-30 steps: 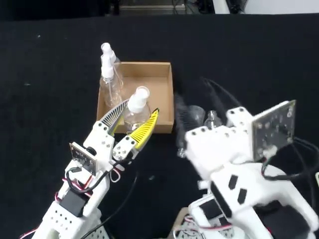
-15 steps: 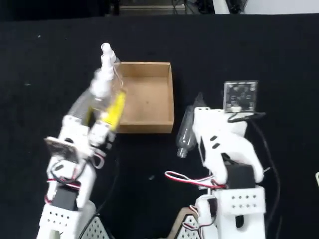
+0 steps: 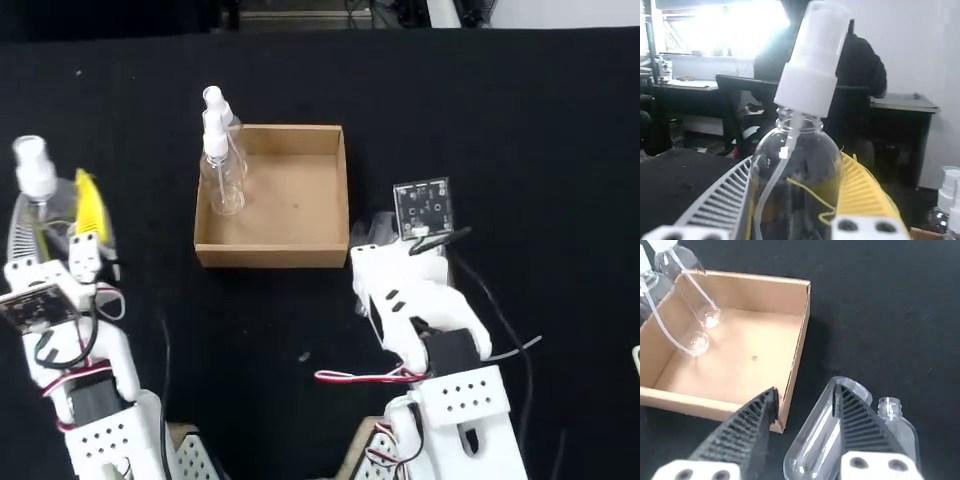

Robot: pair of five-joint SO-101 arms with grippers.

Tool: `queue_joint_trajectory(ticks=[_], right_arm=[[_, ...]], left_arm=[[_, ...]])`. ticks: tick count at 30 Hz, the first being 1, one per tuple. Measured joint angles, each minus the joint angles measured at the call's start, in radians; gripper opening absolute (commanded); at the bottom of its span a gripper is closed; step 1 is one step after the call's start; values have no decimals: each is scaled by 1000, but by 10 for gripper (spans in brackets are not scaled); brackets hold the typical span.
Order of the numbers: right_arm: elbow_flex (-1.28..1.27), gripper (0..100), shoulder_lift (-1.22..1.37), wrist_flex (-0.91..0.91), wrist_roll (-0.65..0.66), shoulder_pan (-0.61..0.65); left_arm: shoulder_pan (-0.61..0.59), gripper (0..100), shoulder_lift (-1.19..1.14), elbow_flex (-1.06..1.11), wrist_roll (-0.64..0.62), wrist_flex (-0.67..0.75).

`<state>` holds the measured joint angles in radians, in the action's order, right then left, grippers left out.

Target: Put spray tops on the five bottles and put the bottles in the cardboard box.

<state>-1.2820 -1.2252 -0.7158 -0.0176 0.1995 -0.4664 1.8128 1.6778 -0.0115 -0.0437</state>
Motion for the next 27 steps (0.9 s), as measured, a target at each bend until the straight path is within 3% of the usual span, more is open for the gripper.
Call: queue_joint_trajectory(ticks=[7,16,27], right_arm=[[-14,160,0,0,0,2],[-14,160,0,0,0,2],[-25,160,0,0,0,2]], left_arm=[[-107,33,0,0,0,150],[-120,30,-153,-163,0,130],[-287,30,-848,-229,0,632]])
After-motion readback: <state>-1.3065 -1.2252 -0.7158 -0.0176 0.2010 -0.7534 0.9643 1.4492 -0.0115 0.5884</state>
